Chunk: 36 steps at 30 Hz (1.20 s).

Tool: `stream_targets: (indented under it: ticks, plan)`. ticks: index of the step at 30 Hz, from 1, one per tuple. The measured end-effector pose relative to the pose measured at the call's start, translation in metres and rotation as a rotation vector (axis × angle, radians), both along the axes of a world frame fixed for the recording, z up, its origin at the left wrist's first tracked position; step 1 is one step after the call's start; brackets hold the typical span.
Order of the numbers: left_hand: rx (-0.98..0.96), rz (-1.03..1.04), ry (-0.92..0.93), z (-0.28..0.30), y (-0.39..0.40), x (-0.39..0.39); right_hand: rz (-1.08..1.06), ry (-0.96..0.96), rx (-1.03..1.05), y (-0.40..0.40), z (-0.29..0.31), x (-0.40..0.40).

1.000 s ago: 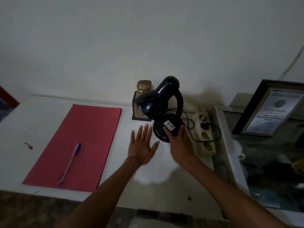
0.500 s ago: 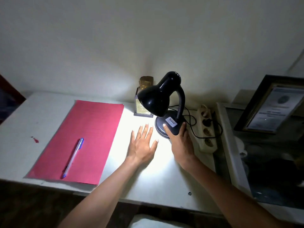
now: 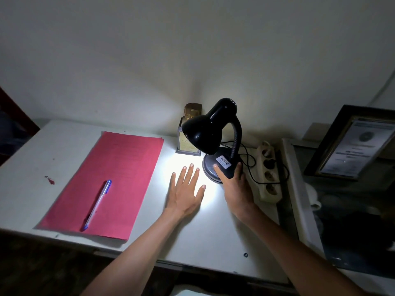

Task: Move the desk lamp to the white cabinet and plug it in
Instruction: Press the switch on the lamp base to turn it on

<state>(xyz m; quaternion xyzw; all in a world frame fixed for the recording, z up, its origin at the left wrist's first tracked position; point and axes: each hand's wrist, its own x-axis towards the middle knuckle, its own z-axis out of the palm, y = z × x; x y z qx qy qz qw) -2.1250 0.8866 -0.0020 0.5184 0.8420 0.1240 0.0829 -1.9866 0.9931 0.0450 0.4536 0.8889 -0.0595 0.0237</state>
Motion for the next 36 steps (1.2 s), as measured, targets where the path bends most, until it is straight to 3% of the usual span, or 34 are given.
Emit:
stream_targets:
  ticks: [16, 29, 36]
  plan:
    - [-0.054, -0.050, 0.003, 0.000, -0.001, -0.003, 0.025, 0.073, -0.029, -0.001, 0.001, 0.006]
    - [-0.078, -0.133, -0.040, 0.001, -0.026, -0.013, -0.024, -0.092, -0.080, -0.002, 0.004, 0.004]
    - [0.024, -0.114, -0.214, 0.013, -0.041, -0.016, -0.033, 0.137, -0.231, -0.025, 0.015, 0.036]
